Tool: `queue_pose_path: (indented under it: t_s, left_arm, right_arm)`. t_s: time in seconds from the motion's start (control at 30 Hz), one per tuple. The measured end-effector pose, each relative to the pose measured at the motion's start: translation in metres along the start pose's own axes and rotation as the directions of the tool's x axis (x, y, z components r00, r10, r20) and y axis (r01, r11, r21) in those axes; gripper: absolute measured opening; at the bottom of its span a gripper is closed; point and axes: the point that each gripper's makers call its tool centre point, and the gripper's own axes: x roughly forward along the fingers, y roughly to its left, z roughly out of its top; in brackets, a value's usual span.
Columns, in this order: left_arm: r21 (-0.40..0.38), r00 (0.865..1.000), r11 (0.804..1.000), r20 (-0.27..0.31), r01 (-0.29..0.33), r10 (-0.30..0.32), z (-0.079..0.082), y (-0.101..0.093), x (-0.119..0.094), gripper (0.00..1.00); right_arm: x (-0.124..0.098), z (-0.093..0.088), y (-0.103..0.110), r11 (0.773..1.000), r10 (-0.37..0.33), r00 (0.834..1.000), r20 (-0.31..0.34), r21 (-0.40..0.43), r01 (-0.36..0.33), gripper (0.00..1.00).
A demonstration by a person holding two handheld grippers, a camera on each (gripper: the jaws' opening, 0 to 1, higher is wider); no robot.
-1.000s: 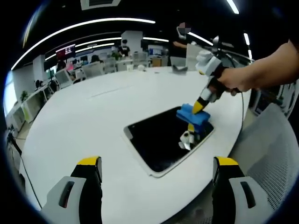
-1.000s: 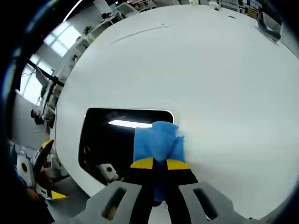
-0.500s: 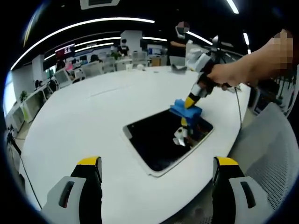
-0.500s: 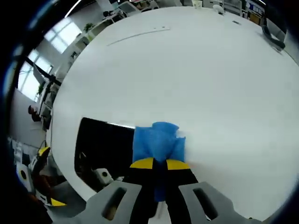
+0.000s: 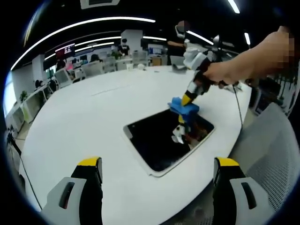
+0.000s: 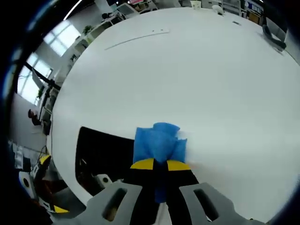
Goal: Wipe the mirror surface with the cleaning cloth until all visible marks leave the cleaned area.
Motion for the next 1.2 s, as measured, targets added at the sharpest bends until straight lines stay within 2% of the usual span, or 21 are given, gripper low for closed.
queue_pose_path:
  t_s: [0.23, 0.73, 0.87, 1.2]
  left_arm:
    - [-0.003, 1.000, 1.000, -0.001, -0.006, 0.006, 0.000, 0.001, 0.000, 0.99]
    - [0.005, 1.000, 1.000, -0.005, -0.003, 0.003, -0.001, -0.001, 0.001, 0.99]
    - [0.001, 1.000, 1.000, -0.002, -0.008, 0.008, -0.001, 0.000, 0.001, 0.99]
    - [0.003, 1.000, 1.000, 0.002, -0.010, 0.010, 0.000, 0.002, 0.001, 0.99]
  right_arm:
    - [0.002, 0.009, -0.001, 1.000, -0.007, 1.000, 0.010, -0.004, 0.007, 0.02]
    - [0.000, 0.010, -0.002, 1.000, 0.003, 1.000, 0.017, 0.001, -0.003, 0.02]
    - [-0.007, 0.012, -0.001, 0.999, 0.026, 0.999, 0.036, 0.017, -0.027, 0.02]
    - [-0.036, 0.011, -0.015, 0.999, 0.025, 0.996, 0.085, 0.028, -0.027, 0.02]
